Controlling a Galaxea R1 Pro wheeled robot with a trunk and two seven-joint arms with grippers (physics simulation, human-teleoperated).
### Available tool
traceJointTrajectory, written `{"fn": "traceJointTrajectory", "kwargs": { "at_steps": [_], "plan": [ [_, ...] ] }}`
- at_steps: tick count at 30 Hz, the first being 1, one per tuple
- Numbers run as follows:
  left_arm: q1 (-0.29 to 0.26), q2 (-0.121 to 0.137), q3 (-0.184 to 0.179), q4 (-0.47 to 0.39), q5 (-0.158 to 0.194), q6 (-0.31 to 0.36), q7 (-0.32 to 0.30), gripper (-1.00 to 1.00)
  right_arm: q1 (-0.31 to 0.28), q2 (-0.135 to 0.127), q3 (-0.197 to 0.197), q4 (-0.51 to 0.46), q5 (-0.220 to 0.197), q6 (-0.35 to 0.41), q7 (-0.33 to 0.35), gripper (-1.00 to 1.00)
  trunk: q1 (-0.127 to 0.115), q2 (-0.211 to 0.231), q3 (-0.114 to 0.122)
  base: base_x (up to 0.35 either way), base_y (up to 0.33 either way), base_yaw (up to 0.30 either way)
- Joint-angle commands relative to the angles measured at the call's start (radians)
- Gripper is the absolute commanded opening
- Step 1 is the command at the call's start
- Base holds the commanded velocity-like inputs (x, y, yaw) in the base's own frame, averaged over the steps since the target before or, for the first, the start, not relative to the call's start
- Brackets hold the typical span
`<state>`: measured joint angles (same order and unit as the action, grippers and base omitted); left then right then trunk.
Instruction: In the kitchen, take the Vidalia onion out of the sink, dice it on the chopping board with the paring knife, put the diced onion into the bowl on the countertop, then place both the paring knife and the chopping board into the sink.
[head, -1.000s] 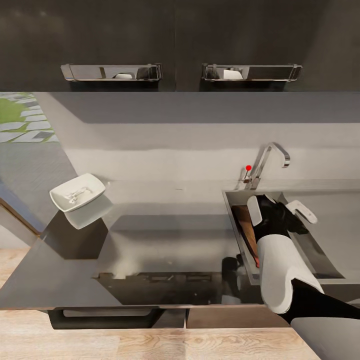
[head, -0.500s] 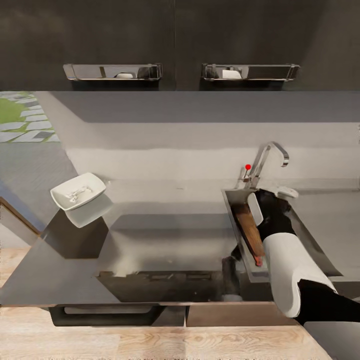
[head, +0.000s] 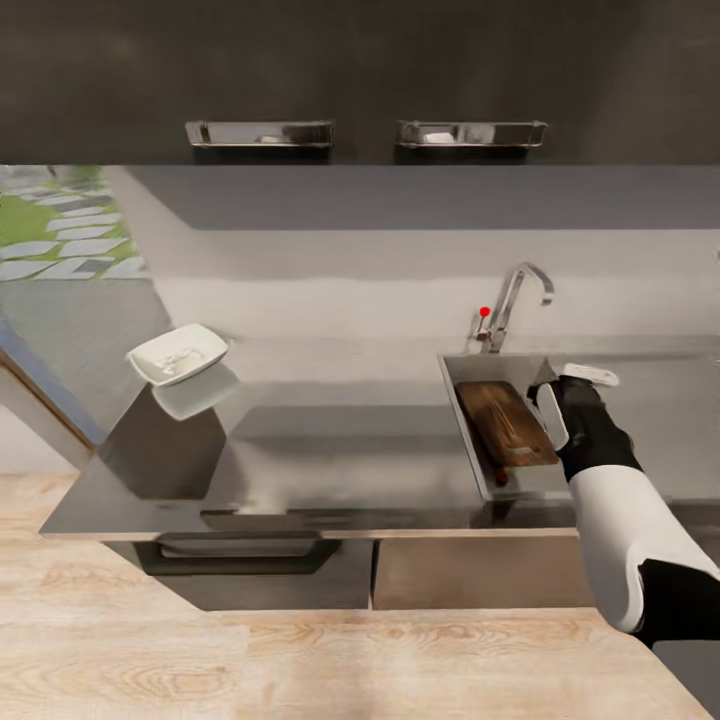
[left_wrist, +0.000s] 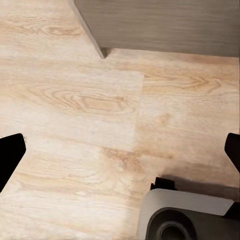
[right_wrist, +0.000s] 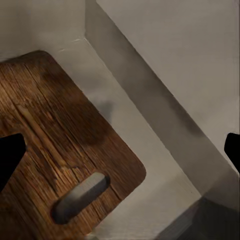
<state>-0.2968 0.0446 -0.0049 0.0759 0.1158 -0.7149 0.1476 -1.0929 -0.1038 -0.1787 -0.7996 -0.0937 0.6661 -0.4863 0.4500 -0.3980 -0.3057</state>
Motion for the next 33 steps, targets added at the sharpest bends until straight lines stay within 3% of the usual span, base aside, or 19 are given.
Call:
{"fn": "traceJointTrajectory", "kwargs": {
  "at_steps": [1,3,10,18,23,33],
  "plan": [
    [-0.002,0.000,-0.001,0.004,0.005,-0.006,-0.002,1.00,-0.001,0.000,0.031,-0.001,-0.009,0.003,0.012,1.00,0.000,-0.002,-0.002,-0.318,0.126,0.000],
    [-0.002,0.000,-0.001,0.004,0.005,-0.006,-0.002,1.00,-0.001,-0.001,0.075,-0.001,-0.010,0.003,0.058,1.00,0.000,-0.002,-0.002,-0.309,0.148,0.000],
    [-0.001,0.000,-0.001,0.004,0.005,-0.006,-0.002,1.00,-0.001,-0.005,0.089,-0.037,-0.009,0.005,0.232,1.00,0.000,-0.002,-0.002,-0.304,0.159,0.000],
    [-0.001,0.000,-0.001,0.004,0.005,-0.006,-0.002,1.00,-0.001,-0.005,0.095,-0.069,-0.009,0.011,0.250,1.00,0.000,-0.002,-0.002,-0.302,0.162,0.000],
    [-0.001,0.000,-0.001,0.004,0.005,-0.006,-0.002,1.00,-0.001,-0.004,0.169,-0.073,-0.009,0.010,0.250,1.00,0.000,-0.002,-0.002,-0.290,0.176,0.000],
    [-0.001,0.000,-0.001,0.004,0.005,-0.006,-0.002,1.00,-0.001,-0.005,0.179,-0.075,-0.009,0.010,0.252,1.00,0.000,-0.002,-0.002,-0.281,0.190,0.000]
  ]
}}
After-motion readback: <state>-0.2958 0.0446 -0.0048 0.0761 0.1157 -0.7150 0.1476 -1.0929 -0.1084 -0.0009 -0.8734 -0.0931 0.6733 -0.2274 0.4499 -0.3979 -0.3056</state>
